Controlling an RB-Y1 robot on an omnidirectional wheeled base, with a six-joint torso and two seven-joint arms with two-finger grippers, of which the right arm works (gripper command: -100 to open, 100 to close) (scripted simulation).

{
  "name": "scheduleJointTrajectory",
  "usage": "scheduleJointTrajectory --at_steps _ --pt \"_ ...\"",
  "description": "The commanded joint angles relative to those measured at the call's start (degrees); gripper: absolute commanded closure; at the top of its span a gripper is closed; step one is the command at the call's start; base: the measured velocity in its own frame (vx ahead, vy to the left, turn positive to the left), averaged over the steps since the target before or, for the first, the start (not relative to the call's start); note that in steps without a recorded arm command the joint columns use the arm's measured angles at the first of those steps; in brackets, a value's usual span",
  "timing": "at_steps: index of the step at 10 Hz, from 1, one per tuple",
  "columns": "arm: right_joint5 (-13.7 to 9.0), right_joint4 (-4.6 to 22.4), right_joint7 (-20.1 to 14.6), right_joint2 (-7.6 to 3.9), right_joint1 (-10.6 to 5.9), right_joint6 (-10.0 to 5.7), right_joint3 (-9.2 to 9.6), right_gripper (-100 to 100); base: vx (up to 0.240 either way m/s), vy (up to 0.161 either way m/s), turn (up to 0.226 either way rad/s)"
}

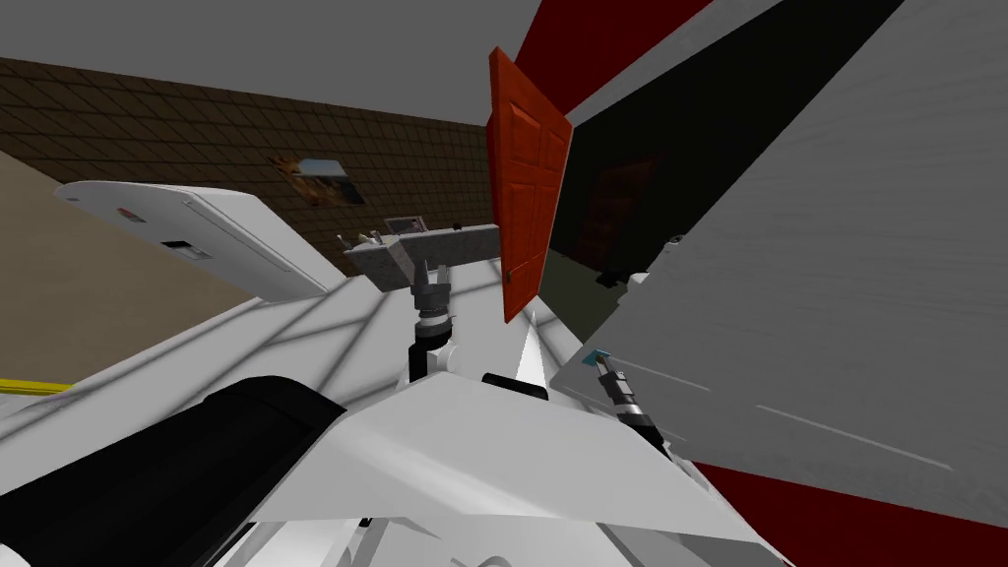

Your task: Pull the door open

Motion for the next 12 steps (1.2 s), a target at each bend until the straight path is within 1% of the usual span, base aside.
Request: scheduleJointTrajectory --at_steps 1,2,3,6,7,8,10,12 --pt "0.4 -1.8 0.3 0.42 0.70 0.75 -0.18 100 -0.036 -0.040 0.091" --pt "0.9 -2.1 0.3 0.87 0.96 1.35 -1.49 100 -0.062 -0.048 0.202" --pt "1.0 -2.2 0.4 1.02 1.05 1.55 -1.94 100 -0.075 -0.053 0.219" --pt "2.0 -3.0 0.6 1.96 1.59 2.81 -4.67 100 -0.110 -0.057 0.264" --pt "2.5 -3.3 0.7 2.43 1.86 3.45 -6.05 100 -0.187 -0.048 0.276" --pt "2.8 -3.6 0.7 2.74 2.04 3.87 -6.96 100 -0.229 -0.035 0.192" --pt "3.4 -4.0 0.8 3.35 2.39 4.69 -8.74 100 -0.232 -0.012 0.159" --pt "4.0 -4.5 0.9 3.93 2.73 5.46 -10.43 100 -0.209 0.011 0.105"
